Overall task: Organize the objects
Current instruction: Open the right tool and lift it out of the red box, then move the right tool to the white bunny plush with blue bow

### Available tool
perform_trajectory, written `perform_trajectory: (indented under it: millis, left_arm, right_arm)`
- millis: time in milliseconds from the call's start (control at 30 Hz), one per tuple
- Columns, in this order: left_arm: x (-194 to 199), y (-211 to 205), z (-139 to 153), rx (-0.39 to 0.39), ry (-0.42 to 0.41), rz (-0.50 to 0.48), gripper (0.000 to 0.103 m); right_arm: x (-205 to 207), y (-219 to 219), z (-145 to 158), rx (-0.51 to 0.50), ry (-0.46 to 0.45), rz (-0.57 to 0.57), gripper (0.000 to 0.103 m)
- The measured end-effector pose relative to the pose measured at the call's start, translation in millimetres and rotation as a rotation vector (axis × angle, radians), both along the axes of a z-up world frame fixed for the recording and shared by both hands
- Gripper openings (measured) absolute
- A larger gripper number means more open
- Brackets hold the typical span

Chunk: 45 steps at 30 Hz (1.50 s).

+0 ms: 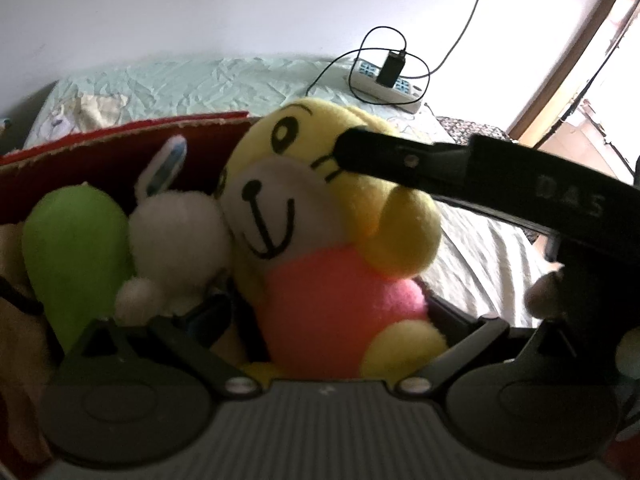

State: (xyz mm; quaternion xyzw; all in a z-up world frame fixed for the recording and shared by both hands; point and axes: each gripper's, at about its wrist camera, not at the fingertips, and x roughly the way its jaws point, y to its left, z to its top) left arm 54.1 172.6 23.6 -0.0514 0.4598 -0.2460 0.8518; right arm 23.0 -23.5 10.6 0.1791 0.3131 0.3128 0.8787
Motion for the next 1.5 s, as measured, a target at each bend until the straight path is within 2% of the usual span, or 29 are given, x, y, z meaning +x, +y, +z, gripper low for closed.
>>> perform_trajectory:
  millis: [867, 1267, 1500]
  left_arm:
    - [-31, -25, 11, 0.114, -0.053, 0.178, 0.102]
    - [-47, -36, 20, 0.107, -0.049, 0.279, 0.102]
    - [-68, -59, 32, 0.11, -0.099, 0.256, 0.102]
  right_arm:
    - [-27, -44, 4, 0.035, 0.006, 0.065, 0.046]
    - [-23, -87, -7, 0.008, 0.054, 0.061, 0.046]
    - [-13, -110, -33, -0.019, 0.14, 0.056, 0.046]
